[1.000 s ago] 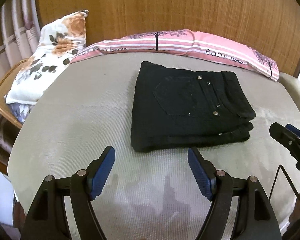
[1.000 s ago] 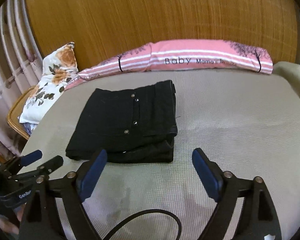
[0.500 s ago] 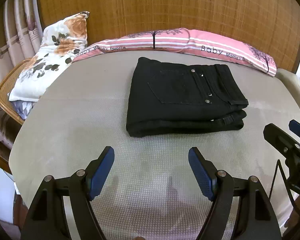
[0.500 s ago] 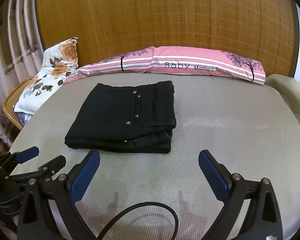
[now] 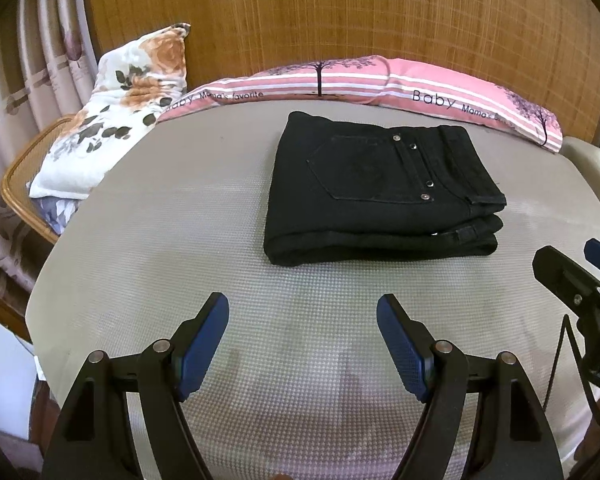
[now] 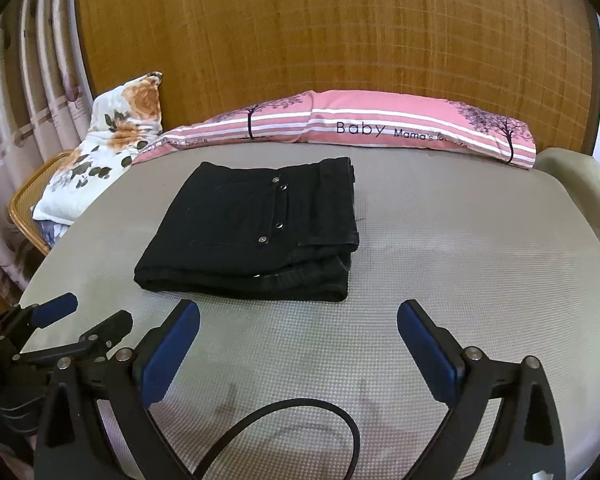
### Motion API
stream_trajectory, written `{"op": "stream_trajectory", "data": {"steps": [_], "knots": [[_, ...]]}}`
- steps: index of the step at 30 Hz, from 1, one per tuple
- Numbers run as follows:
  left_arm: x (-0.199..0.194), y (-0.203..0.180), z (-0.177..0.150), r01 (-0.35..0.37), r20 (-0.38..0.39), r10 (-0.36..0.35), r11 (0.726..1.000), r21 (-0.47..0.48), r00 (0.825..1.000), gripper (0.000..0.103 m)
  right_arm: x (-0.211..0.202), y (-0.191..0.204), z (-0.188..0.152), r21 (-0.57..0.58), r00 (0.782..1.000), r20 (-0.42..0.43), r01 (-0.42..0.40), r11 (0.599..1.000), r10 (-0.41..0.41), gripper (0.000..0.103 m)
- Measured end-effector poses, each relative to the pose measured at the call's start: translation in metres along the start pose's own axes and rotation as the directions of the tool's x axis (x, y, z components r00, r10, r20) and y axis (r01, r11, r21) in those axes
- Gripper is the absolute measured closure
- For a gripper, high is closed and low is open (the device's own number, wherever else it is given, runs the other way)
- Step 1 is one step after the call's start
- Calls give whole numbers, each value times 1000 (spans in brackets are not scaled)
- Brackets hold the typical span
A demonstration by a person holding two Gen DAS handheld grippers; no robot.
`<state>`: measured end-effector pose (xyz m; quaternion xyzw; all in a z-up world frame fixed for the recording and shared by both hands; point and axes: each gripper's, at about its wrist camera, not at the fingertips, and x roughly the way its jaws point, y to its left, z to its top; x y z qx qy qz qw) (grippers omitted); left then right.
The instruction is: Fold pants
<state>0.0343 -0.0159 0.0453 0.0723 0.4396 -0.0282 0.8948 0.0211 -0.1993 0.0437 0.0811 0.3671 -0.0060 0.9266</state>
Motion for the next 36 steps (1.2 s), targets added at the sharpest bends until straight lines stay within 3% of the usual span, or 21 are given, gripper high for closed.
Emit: {"op": "stream_trajectory", "data": {"steps": [36], "knots": [[-4, -6, -1, -22, 24, 22, 999, 23, 999, 26, 5, 7, -7, -26, 999, -35, 0, 1000, -1, 4]]}}
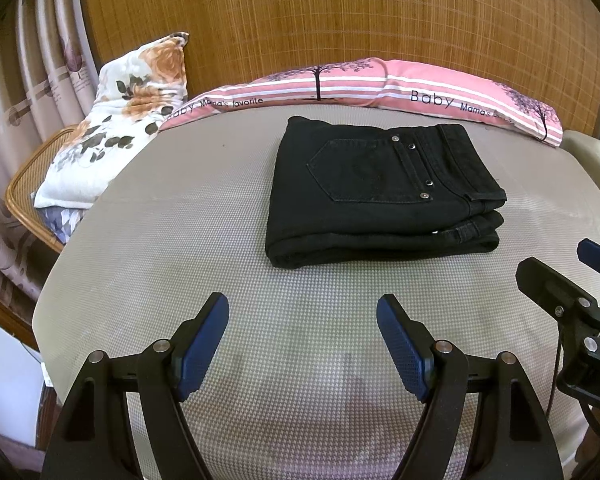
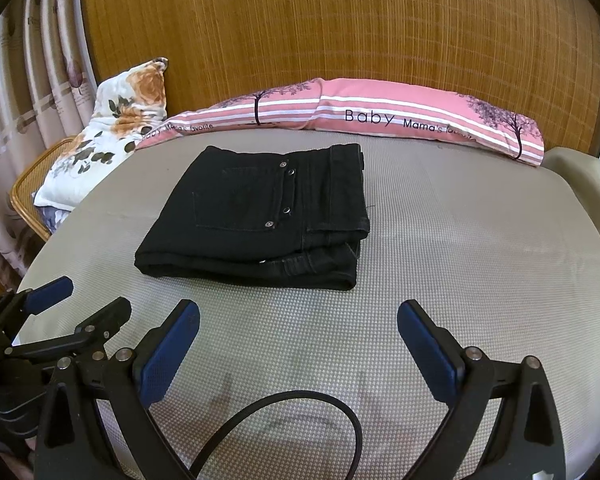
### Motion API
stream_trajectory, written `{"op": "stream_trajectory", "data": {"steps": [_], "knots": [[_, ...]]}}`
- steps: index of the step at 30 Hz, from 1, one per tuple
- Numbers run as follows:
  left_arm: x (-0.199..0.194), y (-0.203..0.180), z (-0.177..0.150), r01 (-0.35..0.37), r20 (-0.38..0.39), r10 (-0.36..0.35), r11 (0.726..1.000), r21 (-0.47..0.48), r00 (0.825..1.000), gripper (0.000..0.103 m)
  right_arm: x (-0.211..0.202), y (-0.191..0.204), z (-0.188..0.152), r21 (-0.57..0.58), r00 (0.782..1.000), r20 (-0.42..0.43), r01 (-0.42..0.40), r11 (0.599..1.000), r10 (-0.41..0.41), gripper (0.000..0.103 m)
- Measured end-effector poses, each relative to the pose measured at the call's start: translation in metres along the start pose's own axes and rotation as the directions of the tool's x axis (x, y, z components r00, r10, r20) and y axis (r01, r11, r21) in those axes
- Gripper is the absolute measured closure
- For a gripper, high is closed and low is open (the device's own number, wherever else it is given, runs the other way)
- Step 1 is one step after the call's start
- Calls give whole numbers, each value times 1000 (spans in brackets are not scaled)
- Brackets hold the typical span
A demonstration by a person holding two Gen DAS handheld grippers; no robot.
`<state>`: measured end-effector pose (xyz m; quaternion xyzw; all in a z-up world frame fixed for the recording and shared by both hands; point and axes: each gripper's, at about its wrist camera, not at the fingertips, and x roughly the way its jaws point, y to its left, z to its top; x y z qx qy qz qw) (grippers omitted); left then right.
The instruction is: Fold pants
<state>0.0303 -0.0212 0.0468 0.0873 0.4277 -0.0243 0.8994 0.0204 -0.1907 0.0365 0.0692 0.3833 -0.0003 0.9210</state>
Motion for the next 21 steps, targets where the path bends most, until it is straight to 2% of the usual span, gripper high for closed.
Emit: {"op": "stream_trajectory", "data": {"steps": [21], "knots": [[5, 0, -4, 16, -30, -16, 1000, 1, 999, 26, 3, 1, -3, 7, 1000, -11, 2, 1000, -2, 4]]}}
